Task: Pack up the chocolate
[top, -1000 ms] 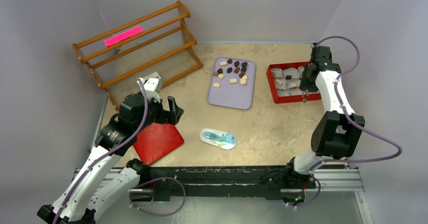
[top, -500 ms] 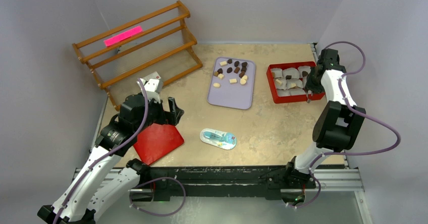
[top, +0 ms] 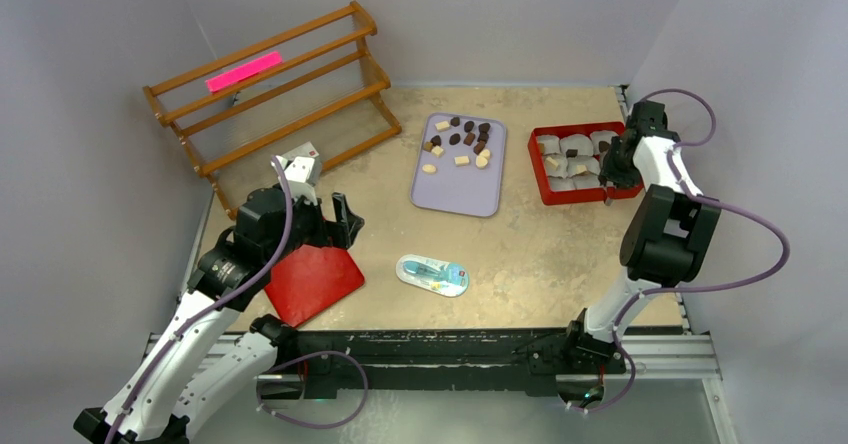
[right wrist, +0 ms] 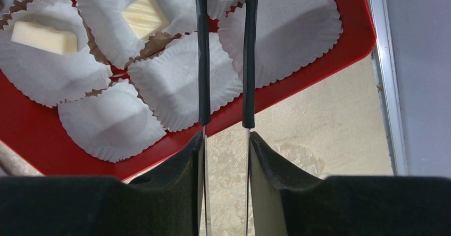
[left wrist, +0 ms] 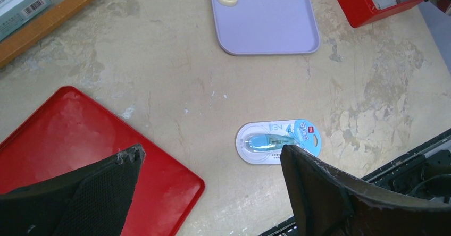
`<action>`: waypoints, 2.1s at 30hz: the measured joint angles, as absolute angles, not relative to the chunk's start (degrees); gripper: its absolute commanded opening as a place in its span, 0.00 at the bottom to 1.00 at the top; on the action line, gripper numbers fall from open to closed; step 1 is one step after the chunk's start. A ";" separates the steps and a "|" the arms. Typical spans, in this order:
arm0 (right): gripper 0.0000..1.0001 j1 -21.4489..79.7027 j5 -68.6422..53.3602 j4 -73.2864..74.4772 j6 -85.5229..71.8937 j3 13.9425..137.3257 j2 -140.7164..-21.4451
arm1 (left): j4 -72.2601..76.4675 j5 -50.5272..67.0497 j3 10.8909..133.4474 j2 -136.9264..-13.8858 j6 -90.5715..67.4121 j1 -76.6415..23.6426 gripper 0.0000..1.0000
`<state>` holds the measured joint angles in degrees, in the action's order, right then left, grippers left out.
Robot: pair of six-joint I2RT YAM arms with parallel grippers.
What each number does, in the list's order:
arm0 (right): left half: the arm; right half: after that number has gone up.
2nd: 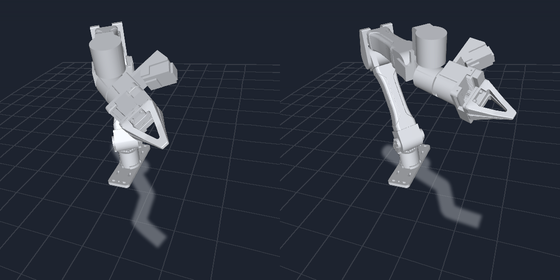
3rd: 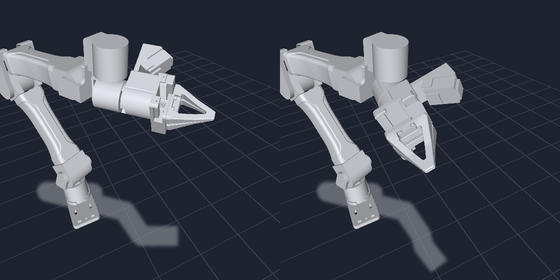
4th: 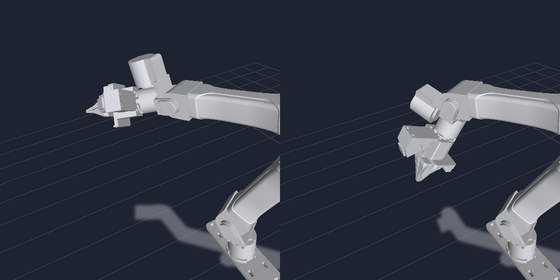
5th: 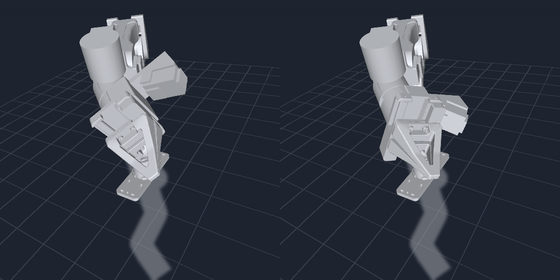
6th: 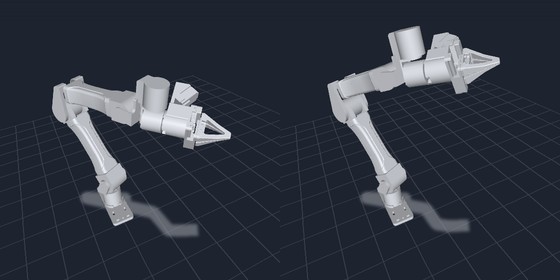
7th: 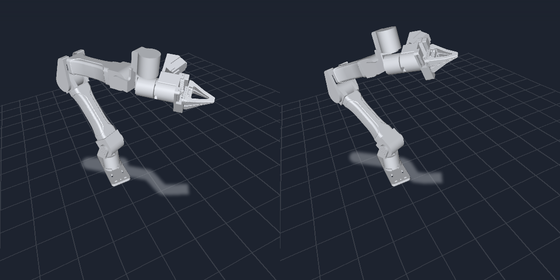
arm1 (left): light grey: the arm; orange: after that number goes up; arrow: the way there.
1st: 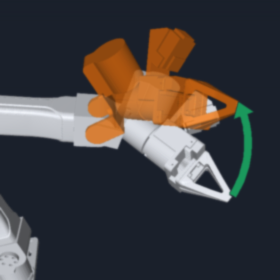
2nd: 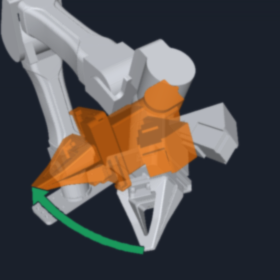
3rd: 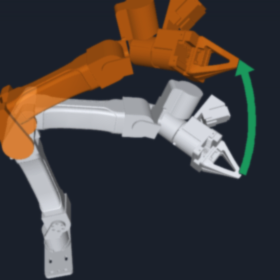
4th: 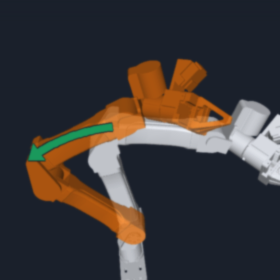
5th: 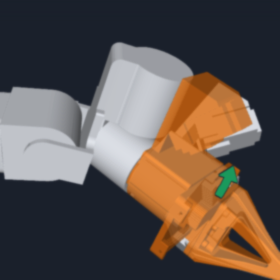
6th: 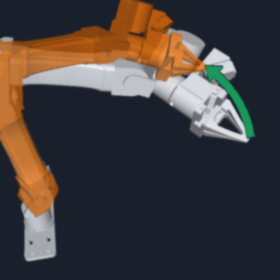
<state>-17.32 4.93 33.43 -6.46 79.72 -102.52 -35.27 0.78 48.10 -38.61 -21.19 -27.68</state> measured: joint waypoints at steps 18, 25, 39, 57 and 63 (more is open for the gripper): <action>0.38 -17.32 5.96 33.78 -6.48 79.96 -98.76 | -35.27 0.69 48.10 -38.63 -21.19 -27.68 1.00; 0.37 -16.73 4.47 33.63 -6.48 80.29 -94.41 | -35.27 0.64 48.10 -38.61 -21.19 -27.68 1.00; 0.37 -1.39 1.50 32.38 -6.72 78.35 -89.52 | -35.29 -0.75 48.07 -38.70 -21.19 -27.68 1.00; 0.40 18.76 4.23 31.03 -8.97 78.24 -89.71 | -35.31 -1.34 48.10 -38.76 -21.19 -27.68 1.00; 0.41 20.38 5.69 30.94 -9.02 78.24 -94.26 | -35.29 -1.34 48.07 -38.61 -21.19 -27.68 1.00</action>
